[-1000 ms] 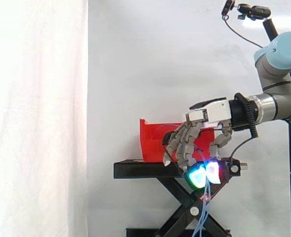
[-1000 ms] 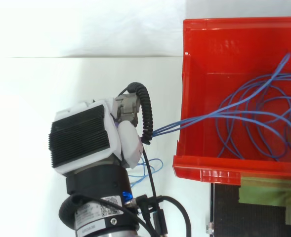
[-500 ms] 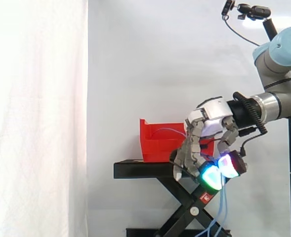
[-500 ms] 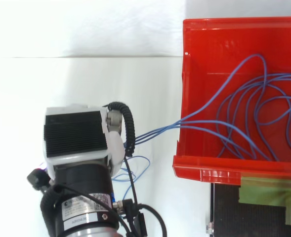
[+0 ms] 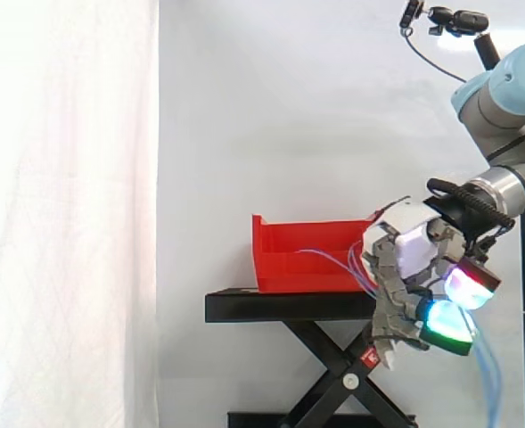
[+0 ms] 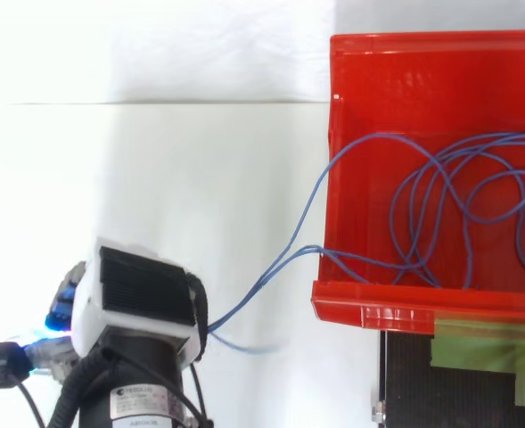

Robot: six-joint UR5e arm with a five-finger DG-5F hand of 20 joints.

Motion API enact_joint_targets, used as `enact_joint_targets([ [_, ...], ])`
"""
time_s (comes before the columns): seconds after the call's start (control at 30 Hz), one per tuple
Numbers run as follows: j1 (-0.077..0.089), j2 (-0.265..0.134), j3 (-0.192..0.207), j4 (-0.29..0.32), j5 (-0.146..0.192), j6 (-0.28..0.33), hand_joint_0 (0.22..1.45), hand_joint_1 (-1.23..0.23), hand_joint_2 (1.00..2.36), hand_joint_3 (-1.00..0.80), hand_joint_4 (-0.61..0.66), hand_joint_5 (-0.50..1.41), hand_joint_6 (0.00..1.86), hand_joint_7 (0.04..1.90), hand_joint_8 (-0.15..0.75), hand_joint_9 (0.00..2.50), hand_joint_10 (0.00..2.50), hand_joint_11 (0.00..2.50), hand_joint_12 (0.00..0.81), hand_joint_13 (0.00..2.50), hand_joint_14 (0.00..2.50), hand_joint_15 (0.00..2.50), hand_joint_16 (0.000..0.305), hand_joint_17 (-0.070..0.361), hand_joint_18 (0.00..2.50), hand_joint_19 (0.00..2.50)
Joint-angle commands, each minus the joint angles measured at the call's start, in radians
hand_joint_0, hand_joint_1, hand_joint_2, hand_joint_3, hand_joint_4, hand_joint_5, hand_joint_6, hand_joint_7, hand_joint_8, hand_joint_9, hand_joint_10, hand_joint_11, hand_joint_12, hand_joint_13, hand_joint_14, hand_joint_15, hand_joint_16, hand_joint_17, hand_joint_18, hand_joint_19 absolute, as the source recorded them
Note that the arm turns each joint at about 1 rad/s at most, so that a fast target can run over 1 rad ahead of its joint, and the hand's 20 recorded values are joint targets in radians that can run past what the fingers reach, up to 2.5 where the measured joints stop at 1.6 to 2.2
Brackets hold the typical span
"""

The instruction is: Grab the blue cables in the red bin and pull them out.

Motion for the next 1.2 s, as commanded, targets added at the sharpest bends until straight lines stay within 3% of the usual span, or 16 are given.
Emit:
enact_joint_targets([
  [0.0, 0.004, 0.0, 0.0, -0.056, -0.003, 0.521, 0.87, -0.81, 1.0, -1.0, 0.05, 1.09, 0.58, 0.83, 0.212, 0.97, 0.02, 0.67, 0.327, 0.68, 0.02, 0.43, 0.041, 0.092, 0.55, 0.55],
  [0.17, 0.007, 0.0, 0.0, -0.081, -0.007, 0.572, 0.87, -0.81, 1.0, -1.0, 0.05, 1.09, 0.58, 0.83, 0.213, 0.97, 0.02, 0.66, 0.328, 0.68, 0.02, 0.44, 0.041, 0.092, 0.55, 0.55],
  [0.47, 0.016, -0.002, -0.002, -0.101, -0.009, 0.731, 0.87, -0.81, 1.0, -1.0, 0.05, 1.09, 0.57, 0.83, 0.21, 0.97, 0.02, 0.67, 0.328, 0.68, 0.02, 0.44, 0.041, 0.092, 0.55, 0.55],
  [0.8, 0.019, 0.0, -0.002, -0.099, -0.009, 0.73, 0.86, -0.81, 1.0, -1.0, 0.05, 1.09, 0.57, 0.83, 0.215, 0.98, 0.02, 0.69, 0.326, 0.7, 0.02, 0.46, 0.041, 0.092, 0.55, 0.56],
  [1.17, 0.021, 0.0, -0.002, -0.101, -0.007, 0.725, 0.87, -0.81, 1.0, -1.0, 0.05, 1.09, 0.56, 0.84, 0.217, 1.04, 0.03, 0.83, 0.332, 0.9, 0.03, 0.75, 0.041, 0.093, 0.66, 0.64],
])
